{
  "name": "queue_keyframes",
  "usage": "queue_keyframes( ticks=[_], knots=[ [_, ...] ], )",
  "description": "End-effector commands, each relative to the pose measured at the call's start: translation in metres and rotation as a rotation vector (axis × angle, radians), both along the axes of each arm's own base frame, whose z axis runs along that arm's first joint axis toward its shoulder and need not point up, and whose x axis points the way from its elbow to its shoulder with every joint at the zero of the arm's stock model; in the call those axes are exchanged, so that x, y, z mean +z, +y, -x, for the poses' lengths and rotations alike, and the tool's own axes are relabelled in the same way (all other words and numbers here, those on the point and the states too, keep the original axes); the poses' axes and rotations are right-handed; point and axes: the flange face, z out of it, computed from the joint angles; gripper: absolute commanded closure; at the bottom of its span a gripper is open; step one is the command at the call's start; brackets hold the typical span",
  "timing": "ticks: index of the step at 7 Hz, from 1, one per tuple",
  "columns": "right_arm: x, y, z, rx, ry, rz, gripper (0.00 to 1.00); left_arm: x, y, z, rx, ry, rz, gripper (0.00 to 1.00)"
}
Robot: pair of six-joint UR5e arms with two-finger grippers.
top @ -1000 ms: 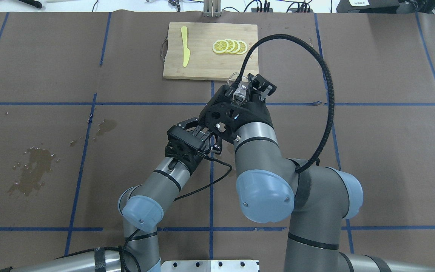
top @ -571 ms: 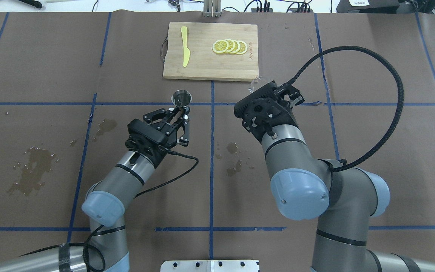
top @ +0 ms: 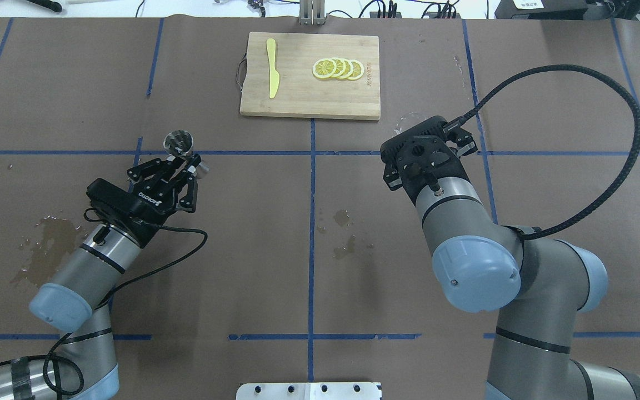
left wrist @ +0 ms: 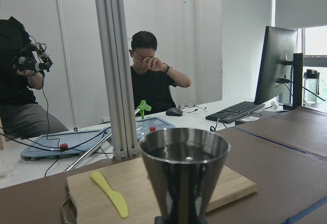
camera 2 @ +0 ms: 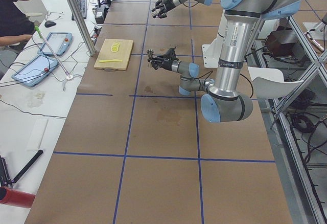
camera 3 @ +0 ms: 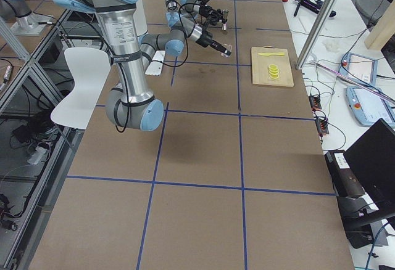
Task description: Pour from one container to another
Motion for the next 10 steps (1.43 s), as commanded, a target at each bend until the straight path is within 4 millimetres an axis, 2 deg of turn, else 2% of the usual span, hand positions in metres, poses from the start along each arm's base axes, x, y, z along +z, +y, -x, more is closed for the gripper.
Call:
queue_keyframes(
  ticks=[1,2,3,4,5,6,8,9,10],
  knots=[
    [0.006,-0.001,-0.004,-0.004,0.006,0.010,1.00,0.055,0.000,0.052,-0.031,-0.024,0.013,1.00],
    [0.008,-0.001,-0.005,-0.005,0.008,0.012,1.00,0.055,-0.016,0.066,0.016,-0.010,-0.007,1.00],
    [0.009,-0.002,-0.005,-0.017,0.004,0.022,1.00,0.069,-0.033,0.076,0.041,0.000,0.020,1.00],
    [0.009,-0.003,-0.005,-0.018,0.003,0.024,1.00,0.090,-0.039,0.075,0.047,-0.023,0.050,1.00],
    [0.009,-0.003,-0.006,-0.018,0.004,0.025,1.00,0.090,-0.042,0.073,0.101,-0.009,0.050,1.00],
    [0.009,-0.004,-0.006,-0.022,0.001,0.029,1.00,0.103,-0.040,0.071,0.134,0.008,0.080,1.00],
    [0.008,-0.005,-0.007,-0.021,-0.002,0.031,1.00,0.114,-0.037,0.069,0.171,-0.013,0.088,1.00],
    [0.006,-0.005,-0.009,-0.020,-0.008,0.029,1.00,0.105,-0.036,0.070,0.172,0.009,0.079,1.00],
    [0.004,-0.005,-0.012,-0.019,-0.011,0.026,1.00,0.107,-0.035,0.067,0.169,0.007,0.083,1.00]
  ],
)
